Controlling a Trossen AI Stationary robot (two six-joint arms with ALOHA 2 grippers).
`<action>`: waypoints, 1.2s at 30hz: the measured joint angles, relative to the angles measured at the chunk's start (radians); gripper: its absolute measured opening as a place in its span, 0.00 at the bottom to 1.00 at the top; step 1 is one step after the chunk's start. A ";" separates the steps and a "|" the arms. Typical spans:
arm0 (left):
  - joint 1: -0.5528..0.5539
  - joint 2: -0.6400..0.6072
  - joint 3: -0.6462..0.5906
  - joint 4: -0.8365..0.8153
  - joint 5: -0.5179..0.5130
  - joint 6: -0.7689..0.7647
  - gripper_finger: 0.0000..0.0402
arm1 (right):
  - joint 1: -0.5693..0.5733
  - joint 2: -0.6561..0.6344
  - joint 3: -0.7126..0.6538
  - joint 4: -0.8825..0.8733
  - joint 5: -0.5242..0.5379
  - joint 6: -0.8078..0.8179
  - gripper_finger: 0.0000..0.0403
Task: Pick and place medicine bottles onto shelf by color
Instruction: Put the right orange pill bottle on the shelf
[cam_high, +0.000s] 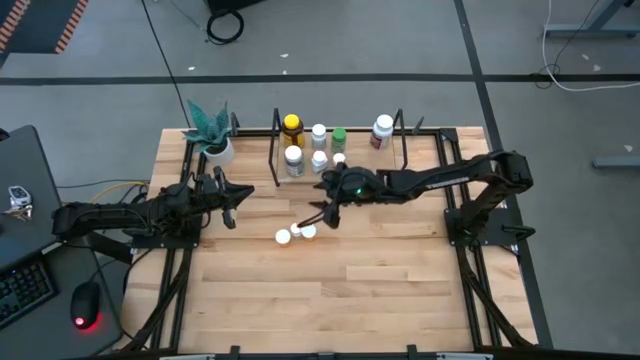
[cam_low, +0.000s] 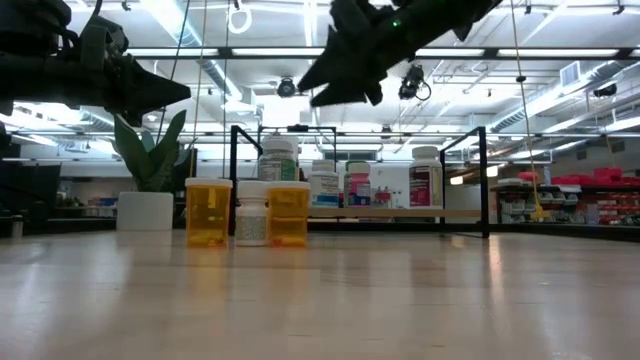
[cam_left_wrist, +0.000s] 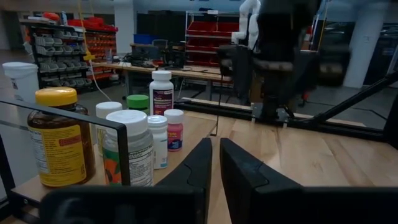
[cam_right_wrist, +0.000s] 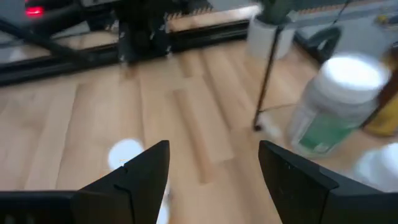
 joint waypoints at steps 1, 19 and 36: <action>0.000 0.000 0.000 0.000 0.000 0.000 0.10 | 0.010 0.012 -0.001 -0.006 -0.004 0.007 0.63; 0.000 0.000 0.000 0.000 0.000 0.000 0.10 | 0.084 0.361 0.475 -0.357 -0.019 -0.134 0.63; 0.000 0.000 0.000 0.000 0.000 0.000 0.08 | 0.084 0.349 0.475 -0.510 -0.116 -0.137 0.64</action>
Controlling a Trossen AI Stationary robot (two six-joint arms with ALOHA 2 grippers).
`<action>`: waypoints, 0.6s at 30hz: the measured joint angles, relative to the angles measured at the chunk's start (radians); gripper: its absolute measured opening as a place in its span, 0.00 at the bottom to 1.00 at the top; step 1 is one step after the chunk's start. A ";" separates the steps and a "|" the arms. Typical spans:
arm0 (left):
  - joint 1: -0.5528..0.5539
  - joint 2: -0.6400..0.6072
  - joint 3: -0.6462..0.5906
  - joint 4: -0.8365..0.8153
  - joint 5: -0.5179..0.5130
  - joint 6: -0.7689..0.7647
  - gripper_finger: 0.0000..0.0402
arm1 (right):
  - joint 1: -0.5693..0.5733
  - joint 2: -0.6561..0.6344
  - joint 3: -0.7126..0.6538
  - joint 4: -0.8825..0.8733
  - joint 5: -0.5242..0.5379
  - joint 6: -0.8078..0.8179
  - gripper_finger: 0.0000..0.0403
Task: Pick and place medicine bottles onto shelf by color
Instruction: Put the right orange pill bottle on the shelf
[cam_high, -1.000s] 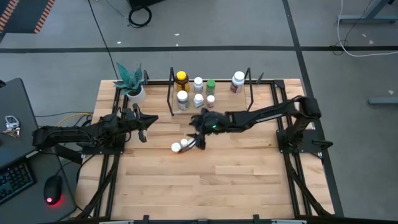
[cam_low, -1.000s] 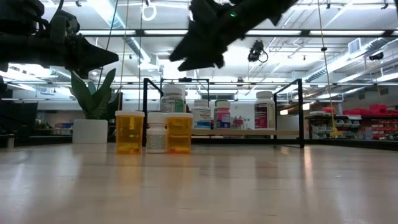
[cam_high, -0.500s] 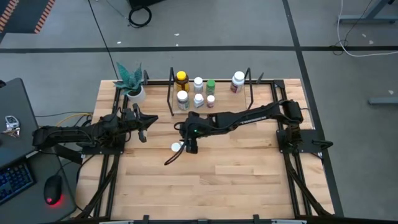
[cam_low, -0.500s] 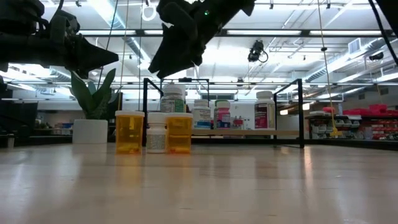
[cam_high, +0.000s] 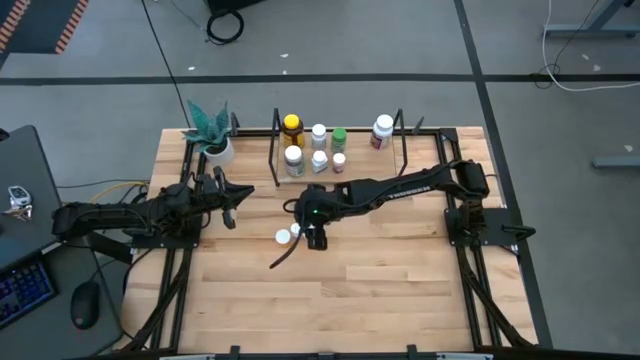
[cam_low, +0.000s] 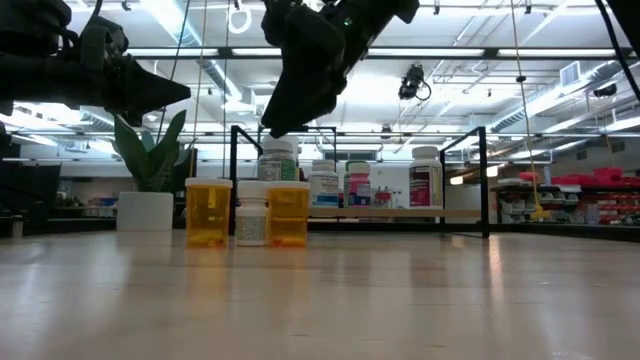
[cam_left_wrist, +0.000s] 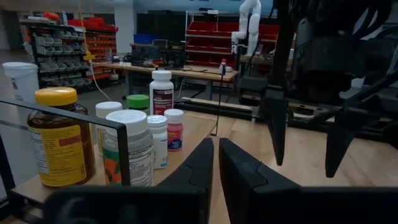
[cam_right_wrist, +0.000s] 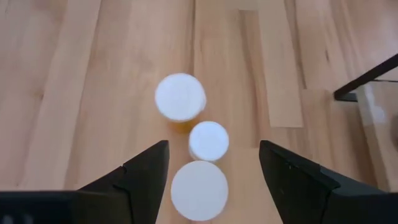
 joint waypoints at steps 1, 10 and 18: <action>0.000 0.000 0.000 0.000 0.000 0.000 0.09 | 0.000 0.000 0.000 -0.002 -0.001 0.000 0.65; 0.000 0.000 0.000 0.000 0.000 0.000 0.10 | 0.003 0.071 -0.012 -0.007 0.002 0.001 0.76; 0.000 0.000 0.000 0.000 0.000 0.000 0.07 | 0.008 0.087 -0.011 -0.001 -0.039 0.025 0.89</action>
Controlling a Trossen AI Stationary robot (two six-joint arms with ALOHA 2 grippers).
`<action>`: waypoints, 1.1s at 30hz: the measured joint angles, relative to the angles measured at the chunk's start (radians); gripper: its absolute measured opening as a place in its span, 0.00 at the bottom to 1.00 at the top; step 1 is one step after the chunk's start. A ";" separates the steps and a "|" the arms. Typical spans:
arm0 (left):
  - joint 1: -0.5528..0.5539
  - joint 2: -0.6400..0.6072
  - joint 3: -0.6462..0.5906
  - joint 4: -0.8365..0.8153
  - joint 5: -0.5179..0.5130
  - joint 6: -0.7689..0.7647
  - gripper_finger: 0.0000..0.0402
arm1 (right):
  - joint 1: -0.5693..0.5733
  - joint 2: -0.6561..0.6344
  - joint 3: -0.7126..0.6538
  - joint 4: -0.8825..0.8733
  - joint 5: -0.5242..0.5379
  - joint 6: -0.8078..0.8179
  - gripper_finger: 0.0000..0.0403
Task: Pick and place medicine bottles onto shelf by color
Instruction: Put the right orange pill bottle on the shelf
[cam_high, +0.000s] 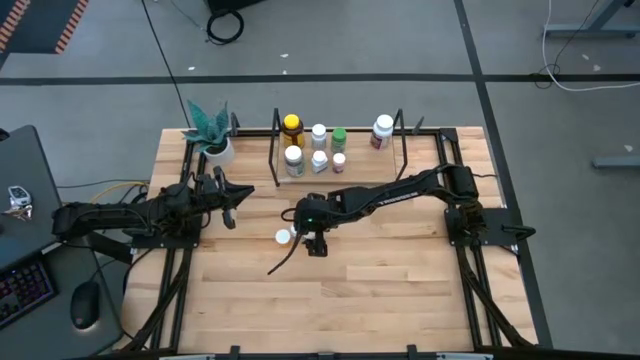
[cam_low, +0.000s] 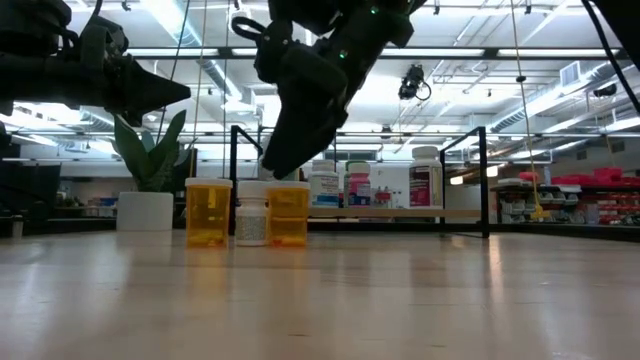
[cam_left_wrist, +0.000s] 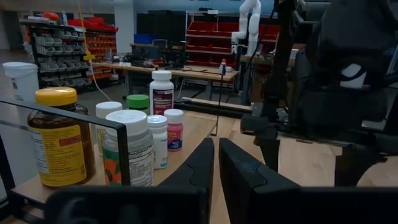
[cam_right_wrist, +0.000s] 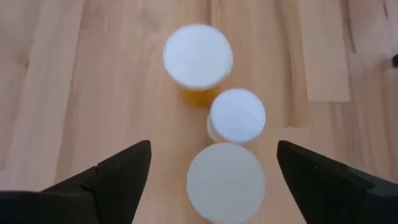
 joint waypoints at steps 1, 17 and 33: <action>0.000 0.000 0.000 0.000 0.000 0.000 0.08 | 0.000 -0.004 0.000 -0.008 0.000 0.003 0.90; 0.000 0.000 0.000 0.000 0.000 0.000 0.08 | 0.001 0.050 0.000 -0.019 0.037 0.013 0.91; 0.000 0.000 0.000 0.000 0.000 0.000 0.10 | -0.013 0.048 0.000 -0.057 0.028 0.001 0.88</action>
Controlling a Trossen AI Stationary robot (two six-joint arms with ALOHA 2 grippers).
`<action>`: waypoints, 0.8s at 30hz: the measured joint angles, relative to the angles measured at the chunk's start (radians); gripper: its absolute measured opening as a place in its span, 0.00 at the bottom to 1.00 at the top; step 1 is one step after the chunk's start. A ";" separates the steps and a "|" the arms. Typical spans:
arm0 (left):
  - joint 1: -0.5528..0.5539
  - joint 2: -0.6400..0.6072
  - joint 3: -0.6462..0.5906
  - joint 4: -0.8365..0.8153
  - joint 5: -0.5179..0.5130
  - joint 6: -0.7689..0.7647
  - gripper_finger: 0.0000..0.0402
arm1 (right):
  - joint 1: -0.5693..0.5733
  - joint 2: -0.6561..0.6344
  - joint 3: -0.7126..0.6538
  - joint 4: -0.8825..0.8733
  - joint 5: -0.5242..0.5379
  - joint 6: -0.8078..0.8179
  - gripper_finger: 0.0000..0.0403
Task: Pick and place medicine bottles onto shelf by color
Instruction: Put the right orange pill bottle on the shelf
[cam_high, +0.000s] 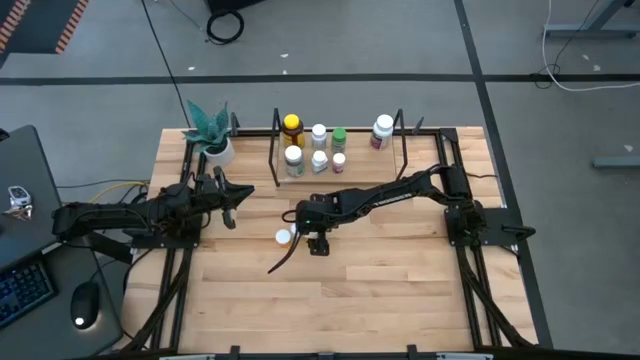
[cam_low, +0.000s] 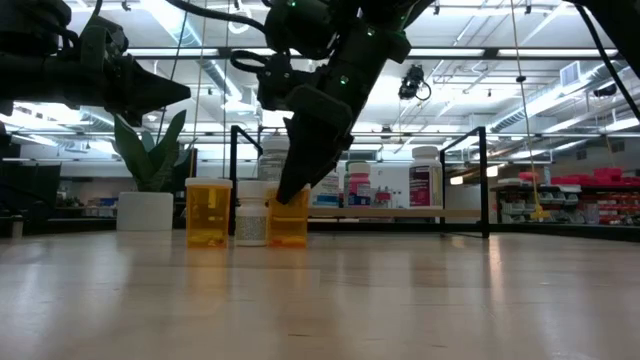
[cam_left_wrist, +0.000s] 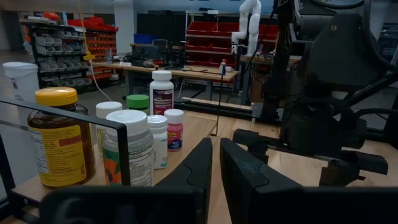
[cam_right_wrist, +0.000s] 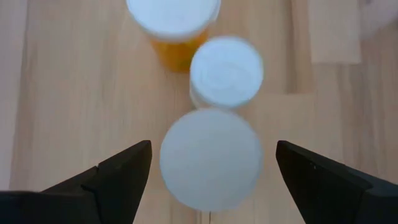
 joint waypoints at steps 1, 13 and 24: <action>0.000 0.000 0.000 0.000 0.000 0.000 0.09 | 0.001 -0.001 0.000 0.009 0.004 0.000 0.88; 0.000 0.000 0.000 0.000 0.000 0.000 0.09 | -0.002 0.004 0.000 0.058 -0.017 -0.012 0.86; 0.000 0.000 0.000 0.000 0.000 0.000 0.08 | -0.015 0.005 -0.045 0.082 -0.037 0.000 0.76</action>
